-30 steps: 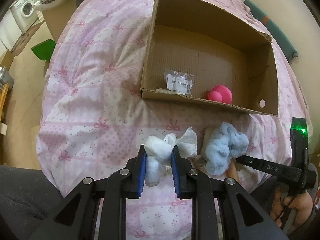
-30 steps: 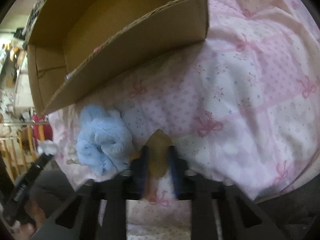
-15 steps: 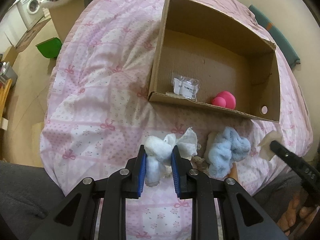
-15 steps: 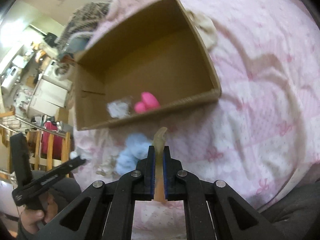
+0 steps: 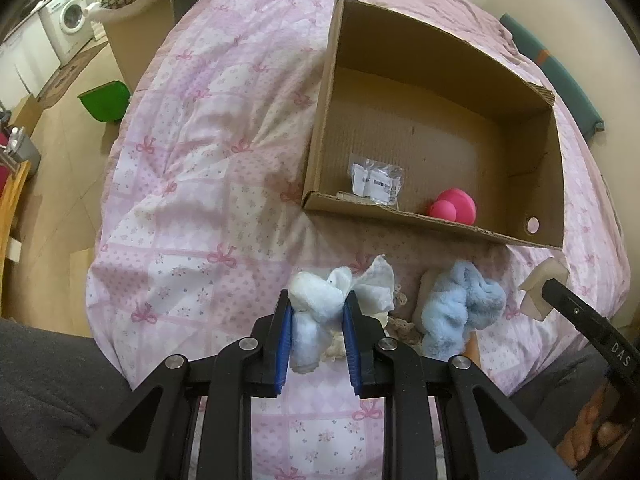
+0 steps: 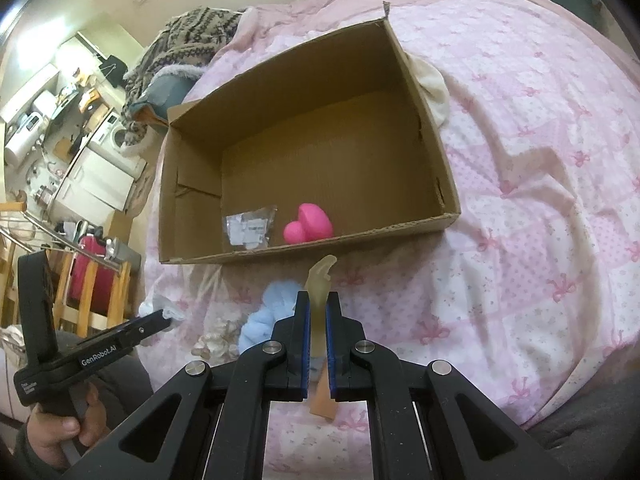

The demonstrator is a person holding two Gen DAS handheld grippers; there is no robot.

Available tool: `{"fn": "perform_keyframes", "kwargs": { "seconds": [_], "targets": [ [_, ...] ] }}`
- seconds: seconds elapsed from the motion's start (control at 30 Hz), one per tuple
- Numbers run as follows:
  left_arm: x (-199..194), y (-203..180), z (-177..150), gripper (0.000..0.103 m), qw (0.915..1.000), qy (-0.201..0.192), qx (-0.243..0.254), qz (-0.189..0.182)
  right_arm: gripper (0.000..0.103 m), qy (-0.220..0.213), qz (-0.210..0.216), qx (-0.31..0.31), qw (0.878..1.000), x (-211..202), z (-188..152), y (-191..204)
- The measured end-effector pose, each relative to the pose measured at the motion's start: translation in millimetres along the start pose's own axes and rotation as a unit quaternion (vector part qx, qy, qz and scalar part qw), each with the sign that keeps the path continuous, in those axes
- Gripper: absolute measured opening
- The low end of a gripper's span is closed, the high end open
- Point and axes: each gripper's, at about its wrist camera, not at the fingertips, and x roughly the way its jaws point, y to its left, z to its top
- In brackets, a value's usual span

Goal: Organize soft objects
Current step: 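Carry the white cloth with the left tool while the right tool carries the sponge into the box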

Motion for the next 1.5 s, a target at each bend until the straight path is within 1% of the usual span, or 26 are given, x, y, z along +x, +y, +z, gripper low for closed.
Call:
{"fn": "perform_keyframes", "kwargs": {
  "seconds": [0.43, 0.5, 0.63, 0.7, 0.8, 0.93, 1.13, 1.27, 1.4, 1.5],
  "targets": [
    [-0.7, -1.3, -1.2, 0.021, 1.0000, -0.001, 0.000, 0.000, 0.008, 0.002, -0.001, 0.000, 1.000, 1.4, -0.6, -0.7],
    [-7.3, -2.6, -1.0, 0.021, 0.9999, -0.012, 0.001, 0.005, 0.008, 0.001, -0.001, -0.001, 1.000, 0.0, -0.3, -0.5],
    [-30.1, -8.8, 7.1, 0.021, 0.9992, -0.038, 0.010, -0.001, 0.008, -0.015, 0.007, -0.007, 1.000, -12.7, 3.1, 2.5],
    [-45.6, -13.6, 16.3, 0.021, 0.9981, -0.059, 0.017, -0.001, 0.008, -0.027, 0.013, -0.014, 0.999, -22.6, 8.1, 6.3],
    [-60.2, -20.2, 32.7, 0.021, 0.9966, -0.079, 0.022, -0.010, 0.008, -0.045, 0.022, -0.021, 0.999, -35.5, 19.3, 10.5],
    [-68.6, -31.0, 56.0, 0.021, 0.9942, -0.102, 0.032, -0.011, 0.008, -0.067, 0.026, -0.032, 0.997, -45.7, 39.1, 14.1],
    [-59.7, -49.2, 87.4, 0.021, 0.9923, -0.114, 0.048, -0.010, 0.008, -0.081, 0.020, -0.040, 0.996, -40.0, 69.6, 10.6],
    [-40.7, -64.2, 102.1, 0.021, 0.9909, -0.117, 0.066, -0.007, 0.008, -0.078, 0.012, -0.040, 0.996, -23.8, 86.6, 4.3],
    [-17.0, -73.9, 106.7, 0.021, 0.9893, -0.120, 0.082, -0.004, 0.008, -0.070, 0.008, -0.027, 0.997, -4.4, 90.9, -4.4],
    [2.9, -75.6, 106.0, 0.021, 0.9889, -0.116, 0.092, -0.010, 0.008, -0.054, 0.001, -0.021, 0.998, 9.0, 88.5, -9.1]
  ]
}}
